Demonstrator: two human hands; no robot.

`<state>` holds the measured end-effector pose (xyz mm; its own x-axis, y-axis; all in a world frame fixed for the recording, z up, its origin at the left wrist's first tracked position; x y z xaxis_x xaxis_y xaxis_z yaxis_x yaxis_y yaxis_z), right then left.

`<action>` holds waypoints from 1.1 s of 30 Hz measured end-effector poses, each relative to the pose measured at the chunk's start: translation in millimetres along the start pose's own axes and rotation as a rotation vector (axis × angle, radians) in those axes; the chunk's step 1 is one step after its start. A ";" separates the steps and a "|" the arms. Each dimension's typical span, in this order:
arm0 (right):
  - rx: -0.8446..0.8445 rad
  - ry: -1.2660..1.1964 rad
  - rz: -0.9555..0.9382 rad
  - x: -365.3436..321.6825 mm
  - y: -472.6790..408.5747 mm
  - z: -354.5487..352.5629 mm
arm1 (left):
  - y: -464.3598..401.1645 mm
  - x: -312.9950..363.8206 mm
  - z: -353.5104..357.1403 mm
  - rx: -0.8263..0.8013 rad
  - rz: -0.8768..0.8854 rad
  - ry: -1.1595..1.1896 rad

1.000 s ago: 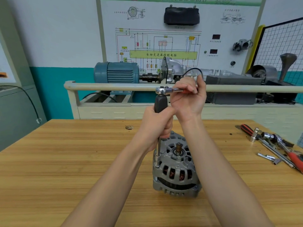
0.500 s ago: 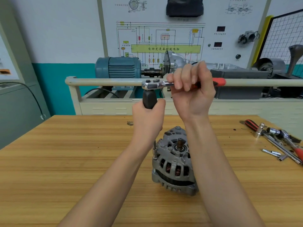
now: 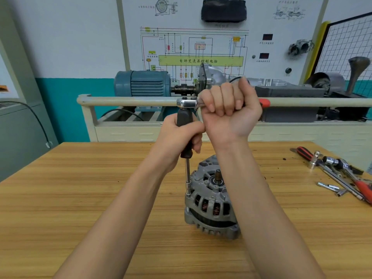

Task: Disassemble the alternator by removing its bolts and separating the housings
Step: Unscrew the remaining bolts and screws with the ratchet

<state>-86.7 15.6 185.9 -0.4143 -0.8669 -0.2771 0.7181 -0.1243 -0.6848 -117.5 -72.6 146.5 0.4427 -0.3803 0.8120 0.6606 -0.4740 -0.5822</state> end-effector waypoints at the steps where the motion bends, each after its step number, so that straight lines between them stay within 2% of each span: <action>1: 0.034 -0.053 0.042 2.0 -4.5 -3.7 | -1.4 0.3 0.5 -0.054 -0.040 0.087; 4: 0.087 -0.263 0.183 6.0 -14.0 -15.8 | -0.7 -0.2 8.2 -0.203 -0.146 0.284; 6: 0.126 -0.349 0.230 6.3 -16.2 -21.8 | -1.4 -4.0 11.2 -0.163 -0.168 0.256; 9: 0.198 -0.286 0.185 1.4 -14.9 -25.6 | -2.9 -7.2 14.7 -0.030 -0.141 0.143; 12: 0.126 0.041 0.085 -10.9 -3.8 -15.2 | -2.0 -7.1 15.6 0.066 -0.094 0.106; 16: -0.115 0.675 -0.076 -23.8 24.1 5.4 | 1.0 -4.9 15.7 0.174 -0.047 0.020; 18: -0.224 1.023 -0.080 -24.4 39.6 8.4 | 3.4 -2.8 16.7 0.213 -0.009 -0.031; 20: -0.218 1.263 0.041 -26.9 53.1 -7.9 | 6.4 0.1 17.7 0.246 0.045 -0.092; 24: 0.100 1.663 0.499 -29.8 80.0 -58.6 | 9.6 2.0 15.1 0.343 0.070 -0.184; 26: 0.142 1.889 0.631 -26.4 85.1 -76.8 | 9.5 1.8 13.0 0.396 0.061 -0.181; 29: 0.047 2.140 0.729 -13.1 84.9 -86.5 | 9.7 2.4 14.0 0.433 0.026 -0.161; 31: -0.013 2.243 0.706 -7.2 86.8 -88.7 | 9.4 2.0 15.2 0.367 -0.018 -0.128; 33: 0.017 2.195 0.718 -7.6 88.3 -89.7 | 8.9 1.6 15.7 0.250 -0.071 -0.077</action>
<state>-70.3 54.5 67.0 0.0615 0.8909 -0.4500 0.9718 -0.1562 -0.1764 -101.4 -65.0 143.3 0.4282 -0.2867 0.8570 0.8166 -0.2834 -0.5029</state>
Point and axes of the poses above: each hand's wrist, its own y-axis away from the middle knuckle, its own z-axis out of the palm, x = y × z, the point moved 4 cm from there along -y, towards the middle knuckle, and after that the axes turned 8 degrees about z, right-handed, at the moved point
